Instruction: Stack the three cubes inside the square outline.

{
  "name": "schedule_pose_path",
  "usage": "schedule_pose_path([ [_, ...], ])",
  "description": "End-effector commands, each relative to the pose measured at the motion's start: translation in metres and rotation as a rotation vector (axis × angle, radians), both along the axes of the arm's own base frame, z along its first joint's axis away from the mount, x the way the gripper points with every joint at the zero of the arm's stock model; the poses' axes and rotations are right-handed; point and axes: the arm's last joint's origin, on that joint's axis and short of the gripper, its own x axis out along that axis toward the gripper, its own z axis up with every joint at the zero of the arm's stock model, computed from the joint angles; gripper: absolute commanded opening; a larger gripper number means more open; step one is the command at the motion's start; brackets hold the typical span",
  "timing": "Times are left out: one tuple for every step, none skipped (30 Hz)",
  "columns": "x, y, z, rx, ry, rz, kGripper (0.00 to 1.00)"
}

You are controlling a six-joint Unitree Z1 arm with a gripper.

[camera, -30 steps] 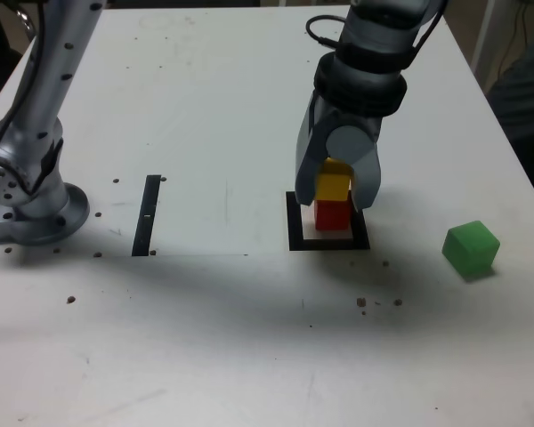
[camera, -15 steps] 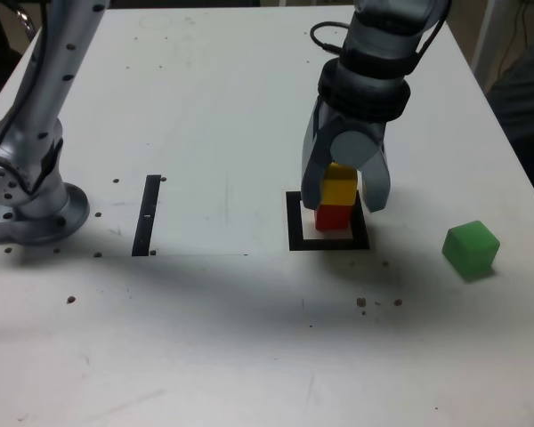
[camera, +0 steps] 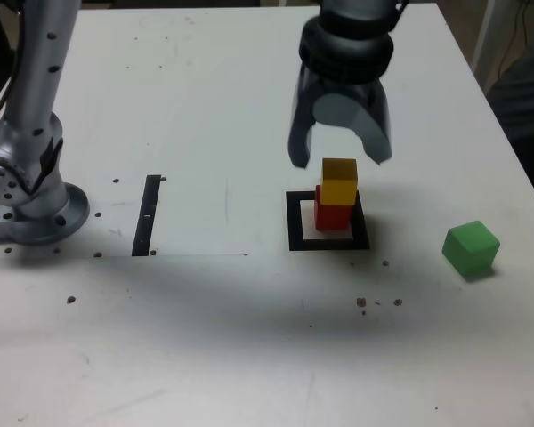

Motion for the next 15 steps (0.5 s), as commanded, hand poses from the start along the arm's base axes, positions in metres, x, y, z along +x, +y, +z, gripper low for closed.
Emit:
schedule_pose_path([
  [-0.001, -0.002, 0.009, 0.019, -0.022, -0.026, 1.00],
  [0.000, -0.004, 0.012, 0.033, -0.029, -0.044, 1.00],
  [0.001, -0.006, 0.015, 0.046, -0.038, -0.064, 1.00],
  [0.003, -0.009, 0.017, 0.059, -0.047, -0.085, 1.00],
  [0.005, -0.011, 0.020, 0.070, -0.056, -0.108, 1.00],
  [0.007, -0.014, 0.022, 0.080, -0.066, -0.130, 1.00],
  [0.009, -0.018, 0.024, 0.088, -0.076, -0.152, 1.00],
  [0.012, -0.021, 0.025, 0.094, -0.087, -0.174, 1.00],
  [0.014, -0.024, 0.027, 0.098, -0.097, -0.194, 1.00],
  [0.018, -0.029, 0.029, 0.101, -0.110, -0.219, 1.00],
  [0.021, -0.032, 0.030, 0.103, -0.120, -0.238, 1.00],
  [0.024, -0.036, 0.031, 0.104, -0.130, -0.257, 1.00],
  [0.028, -0.039, 0.032, 0.104, -0.141, -0.277, 1.00],
  [0.031, -0.043, 0.033, 0.103, -0.150, -0.297, 1.00],
  [0.034, -0.046, 0.034, 0.102, -0.159, -0.316, 1.00],
])
